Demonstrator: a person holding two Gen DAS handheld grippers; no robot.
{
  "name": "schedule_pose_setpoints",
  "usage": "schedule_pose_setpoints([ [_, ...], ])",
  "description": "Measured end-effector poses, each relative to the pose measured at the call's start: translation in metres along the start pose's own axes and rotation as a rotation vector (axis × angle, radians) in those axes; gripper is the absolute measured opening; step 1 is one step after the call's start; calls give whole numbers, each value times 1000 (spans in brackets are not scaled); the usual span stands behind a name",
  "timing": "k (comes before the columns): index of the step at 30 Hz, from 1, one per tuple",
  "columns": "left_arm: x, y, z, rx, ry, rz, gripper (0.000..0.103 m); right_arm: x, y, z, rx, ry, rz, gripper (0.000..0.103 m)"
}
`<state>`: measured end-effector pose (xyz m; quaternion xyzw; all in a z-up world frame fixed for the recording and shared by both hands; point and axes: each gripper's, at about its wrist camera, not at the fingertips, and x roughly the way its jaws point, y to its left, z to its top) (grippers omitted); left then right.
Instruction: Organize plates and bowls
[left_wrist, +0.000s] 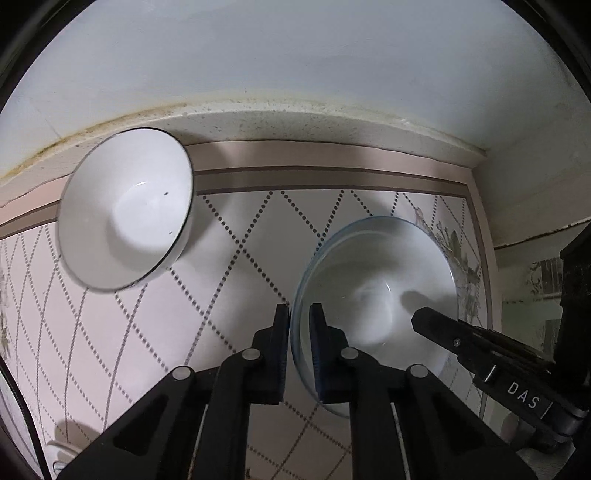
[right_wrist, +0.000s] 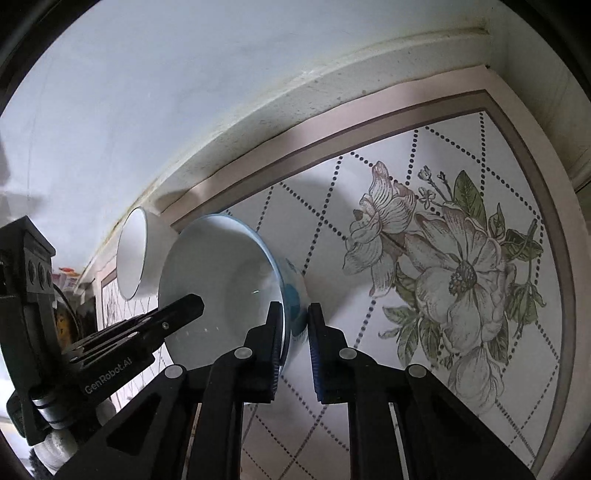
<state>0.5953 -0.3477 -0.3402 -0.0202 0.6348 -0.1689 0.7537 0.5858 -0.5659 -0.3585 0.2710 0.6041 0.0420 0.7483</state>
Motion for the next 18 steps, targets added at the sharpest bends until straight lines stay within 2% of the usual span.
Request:
schedule_pose_setpoints([
  [8,-66,0,-54,26,-37,-10,9,-44,31,-51,-74,-2,11,16],
  [13,-101,7,-102,34,-45,-19,9,-70,50,-102,-103,13,29,16],
  [18,-118,18,-147,28,-25,-30,9,-81,57,-155,-104,62,57,16],
])
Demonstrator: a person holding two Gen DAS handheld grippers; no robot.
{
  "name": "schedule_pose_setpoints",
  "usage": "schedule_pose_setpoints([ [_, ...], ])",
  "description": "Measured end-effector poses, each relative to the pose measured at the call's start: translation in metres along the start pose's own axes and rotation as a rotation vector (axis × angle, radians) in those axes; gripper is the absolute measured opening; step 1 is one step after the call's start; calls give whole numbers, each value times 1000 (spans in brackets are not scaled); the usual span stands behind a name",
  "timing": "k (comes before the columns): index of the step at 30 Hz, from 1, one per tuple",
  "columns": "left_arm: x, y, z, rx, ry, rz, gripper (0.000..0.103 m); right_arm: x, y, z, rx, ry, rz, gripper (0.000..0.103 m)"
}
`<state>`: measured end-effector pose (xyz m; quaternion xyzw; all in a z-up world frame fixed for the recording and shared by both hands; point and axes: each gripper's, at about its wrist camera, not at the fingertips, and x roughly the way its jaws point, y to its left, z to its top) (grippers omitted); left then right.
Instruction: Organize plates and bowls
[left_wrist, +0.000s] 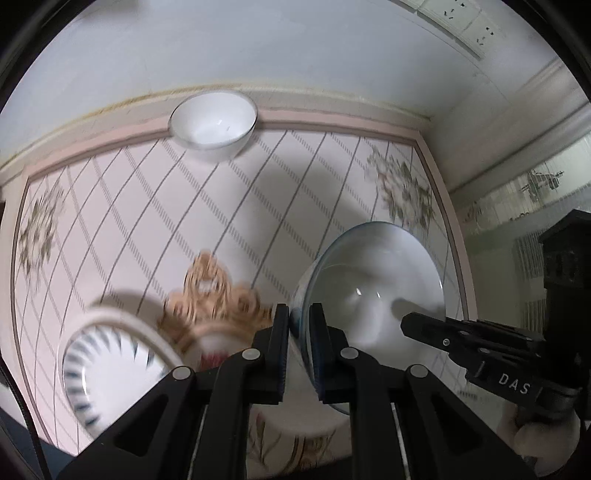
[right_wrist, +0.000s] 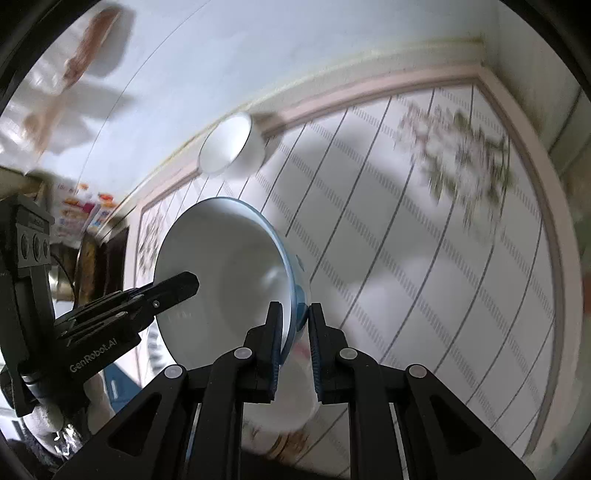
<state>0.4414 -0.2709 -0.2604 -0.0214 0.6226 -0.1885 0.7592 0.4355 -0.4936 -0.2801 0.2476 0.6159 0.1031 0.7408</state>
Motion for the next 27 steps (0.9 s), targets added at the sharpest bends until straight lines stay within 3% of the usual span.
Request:
schedule_pose_setpoints([
  [7,16,11,-49,-15,68,14,9,13,2,-51,26,54,14,16],
  [11,33,12,-58,-12,95,34,9,25,-2,-64,21,78,-12,16],
  [27,58,10,-60,16,149,82,9,52,-12,-65,11,122,-67,16],
])
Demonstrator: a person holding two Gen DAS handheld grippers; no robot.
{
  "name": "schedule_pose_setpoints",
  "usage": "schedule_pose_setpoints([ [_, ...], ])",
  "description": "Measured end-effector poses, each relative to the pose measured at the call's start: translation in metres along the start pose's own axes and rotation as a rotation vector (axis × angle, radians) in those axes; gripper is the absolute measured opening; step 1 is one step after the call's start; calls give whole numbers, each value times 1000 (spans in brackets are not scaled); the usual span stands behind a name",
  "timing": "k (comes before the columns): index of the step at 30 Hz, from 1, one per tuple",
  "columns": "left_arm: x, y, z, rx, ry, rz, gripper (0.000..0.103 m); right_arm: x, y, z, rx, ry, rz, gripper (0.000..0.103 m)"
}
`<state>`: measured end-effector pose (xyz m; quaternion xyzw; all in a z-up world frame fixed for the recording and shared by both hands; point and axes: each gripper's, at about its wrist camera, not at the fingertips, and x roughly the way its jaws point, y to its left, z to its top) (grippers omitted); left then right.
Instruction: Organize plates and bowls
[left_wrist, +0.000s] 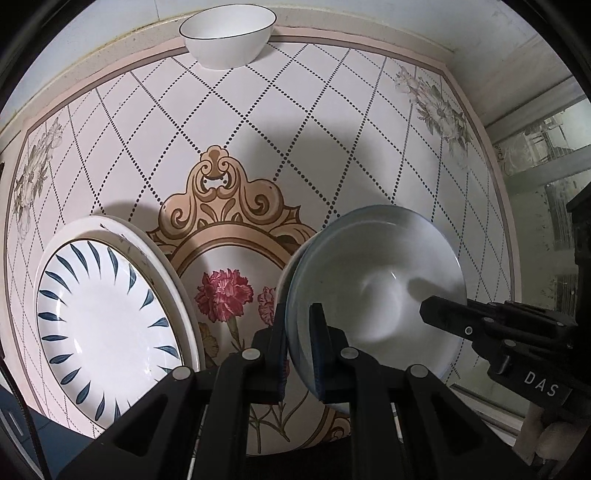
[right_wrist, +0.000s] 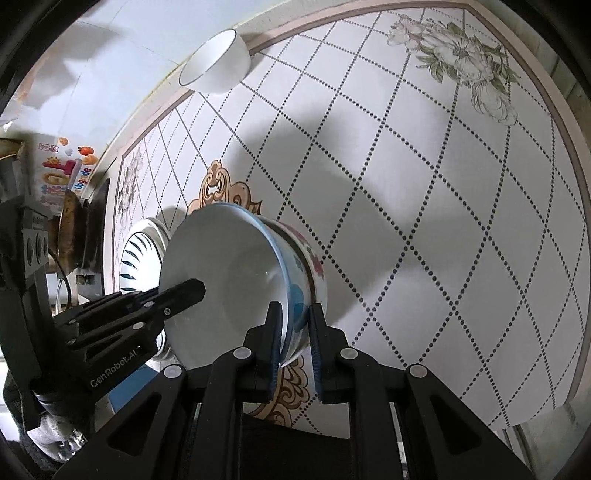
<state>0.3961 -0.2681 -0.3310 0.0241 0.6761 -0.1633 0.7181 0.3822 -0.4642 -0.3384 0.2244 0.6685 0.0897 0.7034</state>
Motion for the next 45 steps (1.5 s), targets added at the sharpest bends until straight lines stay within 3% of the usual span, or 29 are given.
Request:
schedule_pose_setpoints([
  [15,1,-5,2,-2,25,61,10,4,3,6,-20,67,-15,17],
  [19,-8,7,-1,-55,41,0,11,-2,-5,10,0,90,8,18],
  [24,-53,30,12,-122,-60,-43,14,-32,-11,41,36,31,73,19],
  [26,-70,47,37,-180,-131,-56,34,-42,-6,66,31,-8,109,29],
  [28,-75,67,67,-226,-182,-38,45,-45,4,98,10,-47,118,56],
  [30,-74,86,99,-285,-217,-37,45,-39,19,137,-15,-89,133,58],
  [33,-56,118,152,-375,-218,-40,45,-20,38,191,-16,-117,168,58],
  [35,-37,136,185,-416,-198,-50,45,-6,49,220,-21,-126,147,58],
  [42,19,151,238,-435,-123,-110,43,53,79,299,-32,-95,78,57],
  [43,26,151,240,-432,-117,-123,39,60,79,303,-32,-88,74,49],
  [44,30,149,242,-423,-117,-113,23,67,79,307,-34,-81,72,40],
  [45,33,148,243,-410,-112,-88,14,73,79,309,-36,-75,63,19],
])
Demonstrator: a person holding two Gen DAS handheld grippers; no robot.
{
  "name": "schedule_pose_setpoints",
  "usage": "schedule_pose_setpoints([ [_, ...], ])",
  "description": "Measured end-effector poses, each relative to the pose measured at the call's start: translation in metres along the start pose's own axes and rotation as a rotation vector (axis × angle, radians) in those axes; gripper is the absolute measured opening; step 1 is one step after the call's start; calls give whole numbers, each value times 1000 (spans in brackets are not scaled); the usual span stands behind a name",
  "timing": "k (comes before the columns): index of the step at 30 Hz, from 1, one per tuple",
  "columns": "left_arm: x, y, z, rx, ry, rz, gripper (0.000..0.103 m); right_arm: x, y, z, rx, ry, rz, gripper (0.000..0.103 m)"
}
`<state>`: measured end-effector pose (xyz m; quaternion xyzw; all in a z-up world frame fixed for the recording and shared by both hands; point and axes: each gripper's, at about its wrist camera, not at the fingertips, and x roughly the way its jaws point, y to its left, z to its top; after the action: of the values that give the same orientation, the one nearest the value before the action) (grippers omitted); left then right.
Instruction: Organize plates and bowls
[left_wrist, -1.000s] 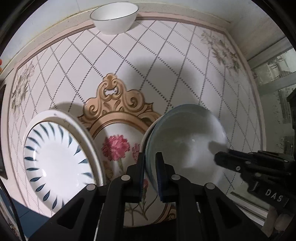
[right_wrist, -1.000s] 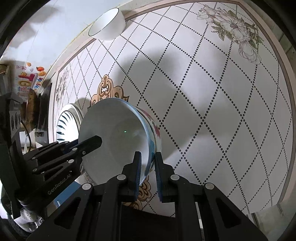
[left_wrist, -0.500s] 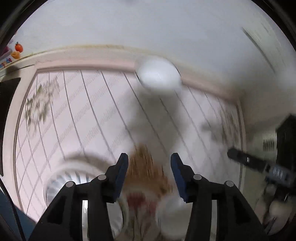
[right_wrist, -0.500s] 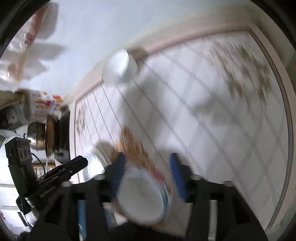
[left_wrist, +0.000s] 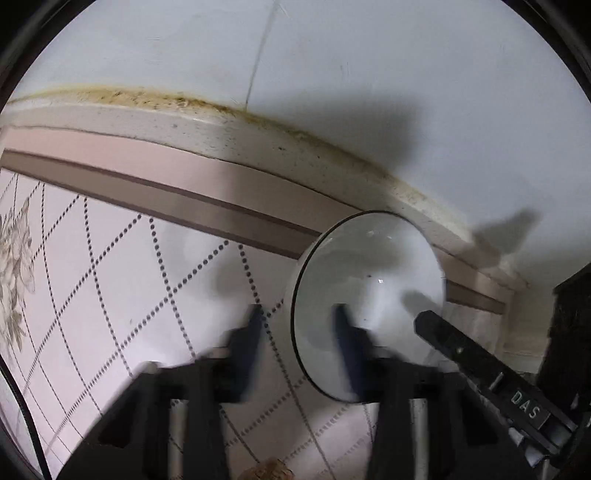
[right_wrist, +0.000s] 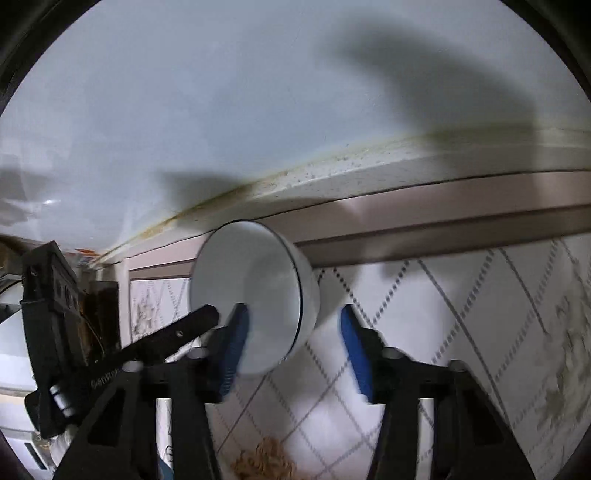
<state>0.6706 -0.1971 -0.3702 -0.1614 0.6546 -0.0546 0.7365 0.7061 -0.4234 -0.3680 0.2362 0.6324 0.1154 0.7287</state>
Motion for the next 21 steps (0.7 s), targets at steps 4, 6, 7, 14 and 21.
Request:
schedule_pose_setpoints([
  [4,2,-7,-5,38,-22,45,9,6,-1,0,-25,-19,-20,13],
  [6,0,-11,-9,50,-34,61,9,6,1,-1,-35,-18,-32,13],
  [7,-2,-12,-12,59,-40,74,9,6,2,-2,-40,-18,-40,13],
  [14,-25,-23,-41,105,-83,99,9,-9,0,-23,-77,-1,-34,13],
  [21,-59,-41,-97,161,-112,76,9,-64,-2,-77,-117,-37,-38,13],
])
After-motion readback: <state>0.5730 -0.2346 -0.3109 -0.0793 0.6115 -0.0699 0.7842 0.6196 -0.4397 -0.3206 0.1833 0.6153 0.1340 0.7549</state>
